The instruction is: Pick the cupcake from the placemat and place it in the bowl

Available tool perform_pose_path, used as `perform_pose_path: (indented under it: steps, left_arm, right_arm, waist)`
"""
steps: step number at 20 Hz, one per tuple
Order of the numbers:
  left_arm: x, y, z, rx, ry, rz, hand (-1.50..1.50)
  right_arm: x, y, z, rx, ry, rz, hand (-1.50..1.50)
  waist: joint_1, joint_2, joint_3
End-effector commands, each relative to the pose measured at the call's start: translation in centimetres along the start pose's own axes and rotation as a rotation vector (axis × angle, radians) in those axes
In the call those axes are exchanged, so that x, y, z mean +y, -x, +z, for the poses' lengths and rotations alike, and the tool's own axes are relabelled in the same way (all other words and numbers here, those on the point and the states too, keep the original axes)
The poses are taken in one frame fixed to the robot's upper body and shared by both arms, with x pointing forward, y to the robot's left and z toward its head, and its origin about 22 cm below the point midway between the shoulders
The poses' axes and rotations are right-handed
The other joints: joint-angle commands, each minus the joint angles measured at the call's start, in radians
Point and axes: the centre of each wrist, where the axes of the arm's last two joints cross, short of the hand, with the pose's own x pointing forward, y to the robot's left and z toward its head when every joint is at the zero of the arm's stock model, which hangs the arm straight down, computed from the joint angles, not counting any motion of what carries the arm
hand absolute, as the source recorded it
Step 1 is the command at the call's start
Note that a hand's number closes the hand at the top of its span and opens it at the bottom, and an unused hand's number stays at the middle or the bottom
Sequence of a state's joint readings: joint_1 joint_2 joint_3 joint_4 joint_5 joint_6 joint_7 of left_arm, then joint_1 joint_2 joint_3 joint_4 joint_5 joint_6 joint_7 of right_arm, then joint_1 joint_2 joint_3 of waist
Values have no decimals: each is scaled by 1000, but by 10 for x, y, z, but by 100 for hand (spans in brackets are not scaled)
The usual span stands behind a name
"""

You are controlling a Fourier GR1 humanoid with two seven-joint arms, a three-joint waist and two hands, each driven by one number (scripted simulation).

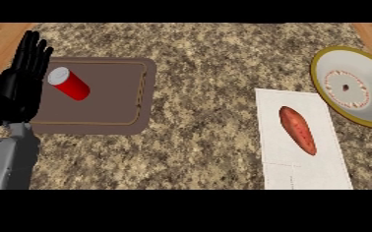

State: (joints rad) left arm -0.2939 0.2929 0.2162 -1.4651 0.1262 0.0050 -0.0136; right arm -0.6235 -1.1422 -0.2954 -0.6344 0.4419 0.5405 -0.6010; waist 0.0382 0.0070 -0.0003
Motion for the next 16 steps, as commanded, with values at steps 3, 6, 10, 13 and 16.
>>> perform_pose_path:
  steps: [3, 6, 10, 13, 16]
  left_arm:
    - [21, -1, -7, 15, -14, -20, 0]
    - [0, 4, 7, 5, -28, -15, 0]
    - [10, 4, 17, 14, -24, -8, 0]
    - [12, -2, -2, -9, -17, -9, 0]
    - [10, -14, -2, -11, 4, 12, 0]
  right_arm:
    - [58, -14, -48, -59, -148, -26, 150]
    - [83, -14, -62, -27, -128, -2, 150]
    - [126, -8, -76, 38, -140, 97, 150]
    - [155, 1, -85, 174, -105, -13, 150]
    - [175, 4, -90, 201, -122, -116, -150]
  waist:
    - [-26, -4, 0]
    - [-24, -4, 0]
    - [-14, -2, 1]
    - [-12, 2, 1]
    - [-1, 3, 2]
